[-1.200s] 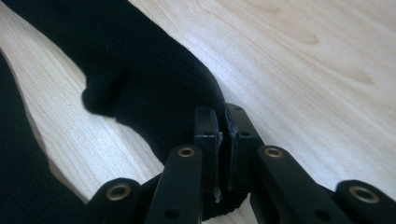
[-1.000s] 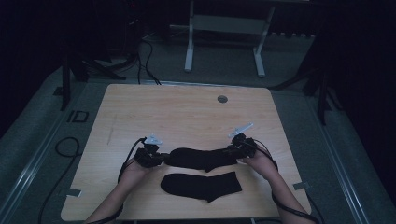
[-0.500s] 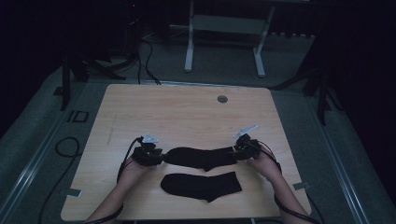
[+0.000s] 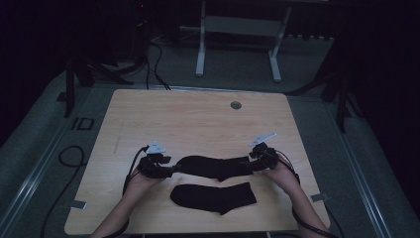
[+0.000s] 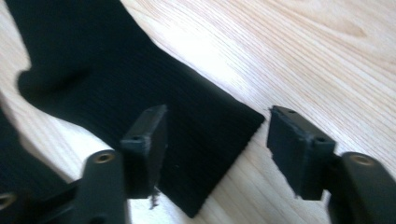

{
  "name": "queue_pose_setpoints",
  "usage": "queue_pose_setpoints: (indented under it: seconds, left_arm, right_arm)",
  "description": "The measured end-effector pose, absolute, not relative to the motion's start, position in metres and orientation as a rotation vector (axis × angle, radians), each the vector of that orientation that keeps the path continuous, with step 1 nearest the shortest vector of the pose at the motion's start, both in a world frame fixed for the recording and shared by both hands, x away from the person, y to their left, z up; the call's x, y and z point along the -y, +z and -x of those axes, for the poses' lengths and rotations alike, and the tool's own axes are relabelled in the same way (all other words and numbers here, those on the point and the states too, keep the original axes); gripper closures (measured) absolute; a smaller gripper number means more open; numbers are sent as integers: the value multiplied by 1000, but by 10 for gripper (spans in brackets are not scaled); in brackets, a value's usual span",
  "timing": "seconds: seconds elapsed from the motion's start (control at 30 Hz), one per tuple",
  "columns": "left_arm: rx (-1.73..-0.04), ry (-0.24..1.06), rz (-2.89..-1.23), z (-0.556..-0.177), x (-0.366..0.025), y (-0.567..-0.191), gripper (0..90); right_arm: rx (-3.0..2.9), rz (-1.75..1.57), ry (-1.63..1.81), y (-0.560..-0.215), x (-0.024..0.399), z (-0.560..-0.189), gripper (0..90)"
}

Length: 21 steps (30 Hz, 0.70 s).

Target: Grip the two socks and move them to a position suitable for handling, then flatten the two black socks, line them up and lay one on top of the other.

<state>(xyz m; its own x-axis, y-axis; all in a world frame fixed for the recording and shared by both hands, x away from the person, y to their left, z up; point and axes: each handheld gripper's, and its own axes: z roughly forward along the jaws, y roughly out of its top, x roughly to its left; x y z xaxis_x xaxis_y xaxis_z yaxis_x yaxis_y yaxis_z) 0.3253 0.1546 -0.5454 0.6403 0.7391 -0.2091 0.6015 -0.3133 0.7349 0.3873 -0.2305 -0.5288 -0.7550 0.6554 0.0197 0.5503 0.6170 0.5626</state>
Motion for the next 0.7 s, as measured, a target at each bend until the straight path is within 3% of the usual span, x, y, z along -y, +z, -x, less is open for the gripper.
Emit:
queue_pose_setpoints:
  seconds: [0.37, 0.7]
  left_arm:
    - [-954, 131, -2053, -290, -153, -541, 363]
    - [-968, 88, -2072, -274, -154, -553, 362]
  right_arm:
    - [-2653, -1007, 956, -520, 225, -365, 275]
    - [-2609, -1040, 987, -519, 240, -327, 312]
